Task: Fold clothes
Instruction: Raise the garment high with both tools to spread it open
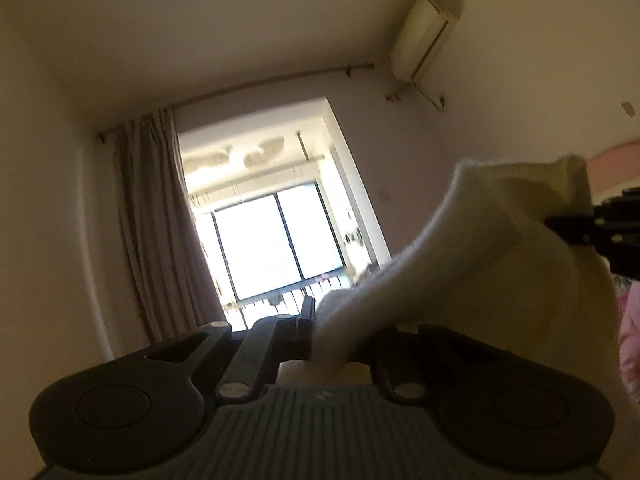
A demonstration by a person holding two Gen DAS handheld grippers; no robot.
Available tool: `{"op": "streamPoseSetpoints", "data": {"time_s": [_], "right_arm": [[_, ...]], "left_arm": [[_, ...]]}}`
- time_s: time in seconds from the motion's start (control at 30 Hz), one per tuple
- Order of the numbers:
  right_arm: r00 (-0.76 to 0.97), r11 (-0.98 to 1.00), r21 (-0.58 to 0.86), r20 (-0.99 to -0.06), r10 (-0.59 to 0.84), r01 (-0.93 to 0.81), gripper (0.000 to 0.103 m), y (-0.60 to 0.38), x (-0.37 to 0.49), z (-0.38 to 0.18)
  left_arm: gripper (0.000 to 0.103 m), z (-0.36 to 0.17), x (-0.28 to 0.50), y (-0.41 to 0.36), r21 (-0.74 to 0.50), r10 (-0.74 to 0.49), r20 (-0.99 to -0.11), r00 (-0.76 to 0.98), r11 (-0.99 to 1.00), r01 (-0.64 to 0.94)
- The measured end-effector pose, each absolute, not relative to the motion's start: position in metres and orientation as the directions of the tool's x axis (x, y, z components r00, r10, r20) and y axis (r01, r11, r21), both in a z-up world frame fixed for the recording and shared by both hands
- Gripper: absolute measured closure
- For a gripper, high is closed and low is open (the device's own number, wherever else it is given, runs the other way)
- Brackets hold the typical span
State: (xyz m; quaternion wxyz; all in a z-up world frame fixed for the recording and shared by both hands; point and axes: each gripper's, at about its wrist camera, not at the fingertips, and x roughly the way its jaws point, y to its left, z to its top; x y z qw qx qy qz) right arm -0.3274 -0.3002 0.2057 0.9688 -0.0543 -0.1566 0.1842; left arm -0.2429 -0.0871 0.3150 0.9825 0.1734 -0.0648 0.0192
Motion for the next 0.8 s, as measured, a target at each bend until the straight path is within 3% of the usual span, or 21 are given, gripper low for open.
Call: {"op": "streamPoseSetpoints", "data": {"time_s": [0.27,0.47,0.67,0.8], "right_arm": [[0.813,0.912,-0.179,0.413,0.411,-0.370,0.095,-0.313,-0.373,0.267],[0.774,0.901,-0.240,0.461,0.434,-0.362,0.095,-0.312,-0.401,0.280],[0.803,0.905,-0.280,0.426,0.416,-0.320,0.095,-0.309,-0.389,0.260],[0.857,0.910,-0.306,0.346,0.381,-0.281,0.095,-0.298,-0.340,0.237]], "left_arm": [[0.094,0.368,-0.321,-0.081,0.328,-0.025,0.193,0.981,0.944,-0.040],[0.094,0.349,-0.322,-0.060,0.296,-0.077,0.118,0.990,0.954,0.039],[0.093,0.327,-0.318,-0.039,0.259,-0.128,0.038,0.991,0.959,0.114],[0.093,0.289,-0.262,-0.030,0.246,-0.122,-0.070,0.990,0.960,0.135]]}}
